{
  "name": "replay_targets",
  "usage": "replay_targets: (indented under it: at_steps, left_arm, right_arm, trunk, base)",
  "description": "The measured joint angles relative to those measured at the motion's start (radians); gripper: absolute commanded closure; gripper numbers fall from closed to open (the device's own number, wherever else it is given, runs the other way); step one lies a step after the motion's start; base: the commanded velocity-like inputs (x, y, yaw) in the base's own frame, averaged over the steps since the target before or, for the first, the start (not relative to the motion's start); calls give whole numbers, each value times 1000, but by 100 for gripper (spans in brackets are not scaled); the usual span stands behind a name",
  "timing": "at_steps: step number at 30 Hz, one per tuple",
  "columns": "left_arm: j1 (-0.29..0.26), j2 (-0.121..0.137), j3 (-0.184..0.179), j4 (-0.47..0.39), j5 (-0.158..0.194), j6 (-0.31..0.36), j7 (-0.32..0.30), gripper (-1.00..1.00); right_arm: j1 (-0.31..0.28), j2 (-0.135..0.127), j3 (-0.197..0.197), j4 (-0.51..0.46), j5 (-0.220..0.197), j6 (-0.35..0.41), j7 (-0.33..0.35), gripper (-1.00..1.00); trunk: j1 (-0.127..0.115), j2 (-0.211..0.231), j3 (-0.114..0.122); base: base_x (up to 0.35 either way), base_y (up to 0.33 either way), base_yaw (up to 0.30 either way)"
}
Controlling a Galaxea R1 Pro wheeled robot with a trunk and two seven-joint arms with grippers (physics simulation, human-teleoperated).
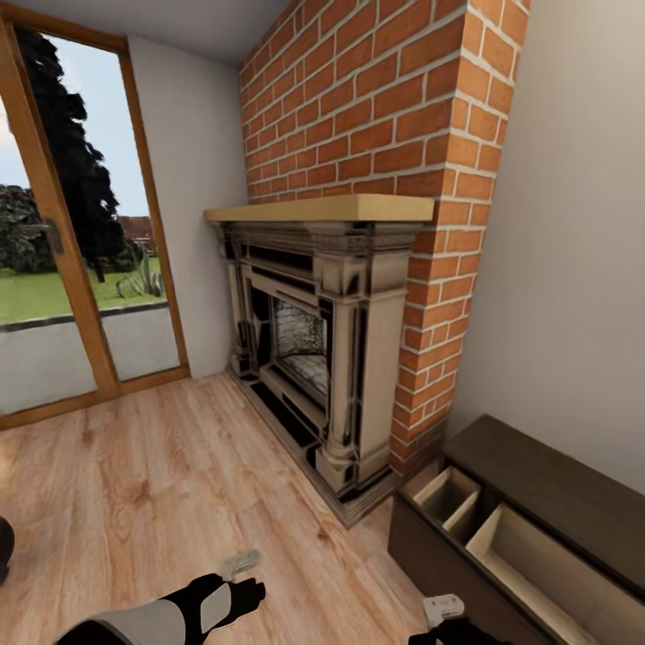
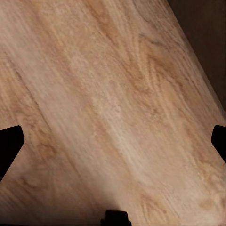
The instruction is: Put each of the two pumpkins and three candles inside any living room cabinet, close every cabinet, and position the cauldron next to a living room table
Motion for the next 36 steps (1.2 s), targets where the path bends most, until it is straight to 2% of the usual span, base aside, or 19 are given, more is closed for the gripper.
replay_targets:
  at_steps: [16,36]
  left_arm:
    - [0,1,1,1,1,-3,0,-100]
    - [0,4,2,1,27,-3,-2,-100]
  right_arm:
    - [0,-1,0,0,0,-1,0,-100]
    - [1,-1,1,28,0,-3,-5,-100]
  trunk:
    - [0,0,-11]
    - [0,0,-12]
  base:
    - [336,91,256]
    - [325,126,17]
